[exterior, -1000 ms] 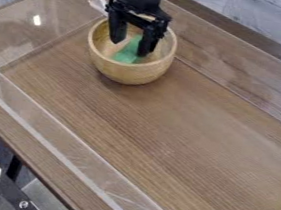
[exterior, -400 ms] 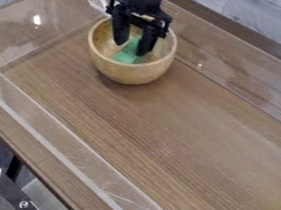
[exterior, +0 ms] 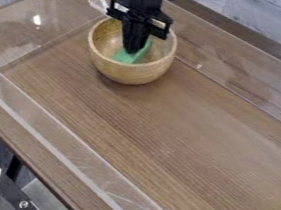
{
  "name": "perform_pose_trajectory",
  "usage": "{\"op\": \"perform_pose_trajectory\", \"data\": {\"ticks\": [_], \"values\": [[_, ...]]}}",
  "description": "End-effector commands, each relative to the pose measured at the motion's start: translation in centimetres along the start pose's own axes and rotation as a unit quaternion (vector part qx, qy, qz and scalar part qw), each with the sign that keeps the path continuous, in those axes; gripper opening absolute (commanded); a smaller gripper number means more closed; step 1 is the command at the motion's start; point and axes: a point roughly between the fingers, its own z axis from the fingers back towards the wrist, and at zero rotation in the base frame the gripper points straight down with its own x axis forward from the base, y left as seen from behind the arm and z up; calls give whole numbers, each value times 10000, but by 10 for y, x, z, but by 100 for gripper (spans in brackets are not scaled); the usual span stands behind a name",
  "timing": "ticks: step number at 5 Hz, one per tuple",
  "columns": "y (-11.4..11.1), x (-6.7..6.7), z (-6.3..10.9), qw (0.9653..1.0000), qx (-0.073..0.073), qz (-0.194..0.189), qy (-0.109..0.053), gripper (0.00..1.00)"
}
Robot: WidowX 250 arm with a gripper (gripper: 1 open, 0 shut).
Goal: Remove the green block from inside the brown bowl and put it on the table
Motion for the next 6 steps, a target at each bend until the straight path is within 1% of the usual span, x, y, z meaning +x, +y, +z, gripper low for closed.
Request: {"op": "perform_pose_trajectory", "data": {"ticks": [1,2,3,4,5,6], "values": [[0,3,60,9970,42,7,-772,0],[-10,-4,100,9930,-9,-55,-1179,0],[-23,-9,133,9884,-98,-197,-1503,0],[-46,-11,130,9883,-143,-479,-1442,0],[-36,-2,118,9897,-73,-328,-1389,100],[-27,8,107,9908,-19,-206,-1338,100]]}}
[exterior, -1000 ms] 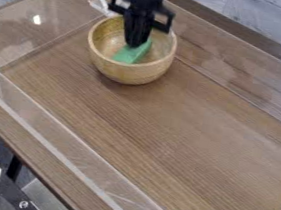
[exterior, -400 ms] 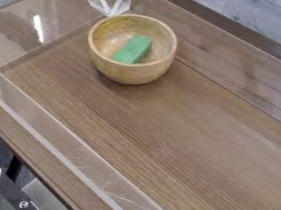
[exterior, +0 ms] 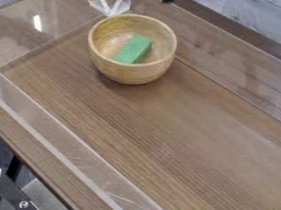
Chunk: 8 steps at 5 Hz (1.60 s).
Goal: Remove the green block from inside the brown bowl and put it on the table
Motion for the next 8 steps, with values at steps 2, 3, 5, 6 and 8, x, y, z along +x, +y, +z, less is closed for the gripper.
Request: {"op": "perform_pose_trajectory", "data": {"ticks": [2,3,5,6,8], "values": [[24,13,2,9993,205,253,-206,100],[31,9,-12,9991,231,338,-61,100],[37,2,-40,9983,317,416,256,100],[38,-2,-54,9976,364,433,394,100],[39,-3,-72,9966,424,448,549,100]]}}
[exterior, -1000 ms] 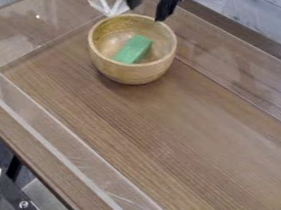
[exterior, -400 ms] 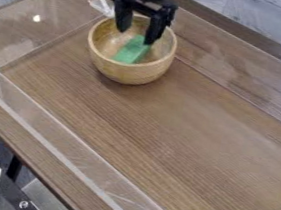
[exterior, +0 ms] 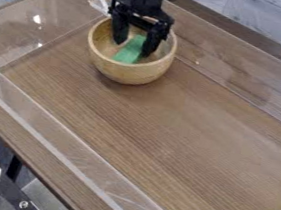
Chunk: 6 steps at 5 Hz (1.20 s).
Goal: Remove the green block from inside the brown bowl and put it on the table
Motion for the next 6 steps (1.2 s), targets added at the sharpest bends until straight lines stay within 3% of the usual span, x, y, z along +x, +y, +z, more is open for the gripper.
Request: {"op": "perform_pose_trajectory", "data": {"ticks": [1,3,6], "values": [[2,7,13,9997,68,16,-254,0],[1,7,17,9995,33,18,-304,0],[-3,0,57,9977,-157,-33,-652,0]]}}
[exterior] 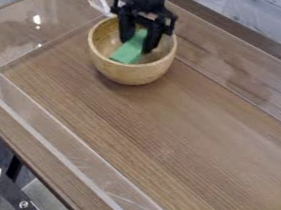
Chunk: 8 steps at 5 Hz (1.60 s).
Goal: Remove the green block from inside the brown bowl and put it on the table
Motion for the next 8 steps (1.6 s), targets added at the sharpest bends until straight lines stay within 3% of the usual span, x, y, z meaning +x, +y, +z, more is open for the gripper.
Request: {"op": "perform_pose_trajectory", "data": {"ticks": [1,2,3,4,5,6,8], "values": [[-2,1,58,9977,-75,-54,-667,0],[-17,-9,83,9956,-256,-269,-864,0],[-40,-26,90,9936,-352,-591,-891,0],[-64,-47,87,9913,-396,-966,-800,0],[-98,-66,75,9867,-405,-1411,-697,0],[-117,-82,55,9828,-388,-1700,-610,0],[-140,-98,19,9775,-350,-2029,-461,0]]}}
